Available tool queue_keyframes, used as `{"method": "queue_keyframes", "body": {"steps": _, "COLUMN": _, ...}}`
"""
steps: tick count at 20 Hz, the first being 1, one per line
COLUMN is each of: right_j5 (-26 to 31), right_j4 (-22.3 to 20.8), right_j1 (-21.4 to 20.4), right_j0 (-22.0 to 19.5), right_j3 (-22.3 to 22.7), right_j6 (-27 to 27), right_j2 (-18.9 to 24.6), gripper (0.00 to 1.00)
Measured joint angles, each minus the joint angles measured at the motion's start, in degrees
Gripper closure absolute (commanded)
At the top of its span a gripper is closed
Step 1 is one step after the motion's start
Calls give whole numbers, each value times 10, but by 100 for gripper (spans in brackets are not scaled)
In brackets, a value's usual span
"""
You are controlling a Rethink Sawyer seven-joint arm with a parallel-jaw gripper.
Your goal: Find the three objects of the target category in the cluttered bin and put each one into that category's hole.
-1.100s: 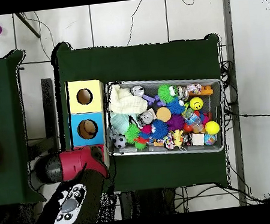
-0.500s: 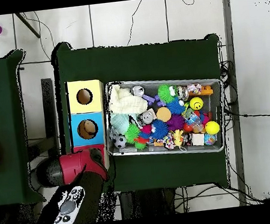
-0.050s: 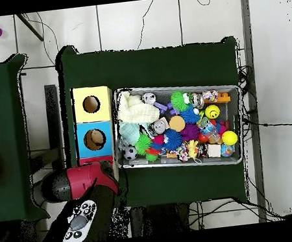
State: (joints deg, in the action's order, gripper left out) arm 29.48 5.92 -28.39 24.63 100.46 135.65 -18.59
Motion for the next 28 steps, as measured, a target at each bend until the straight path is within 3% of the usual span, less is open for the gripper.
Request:
{"method": "queue_keyframes", "body": {"steps": 10, "right_j5": 10, "right_j4": 0, "right_j1": -11, "right_j0": -32, "right_j3": 10, "right_j6": 0, "right_j2": 29, "gripper": 0}}
{"method": "queue_keyframes", "body": {"steps": 28, "right_j5": 112, "right_j4": -1, "right_j1": -17, "right_j0": -101, "right_j3": -7, "right_j6": 0, "right_j2": 87, "gripper": 0}}
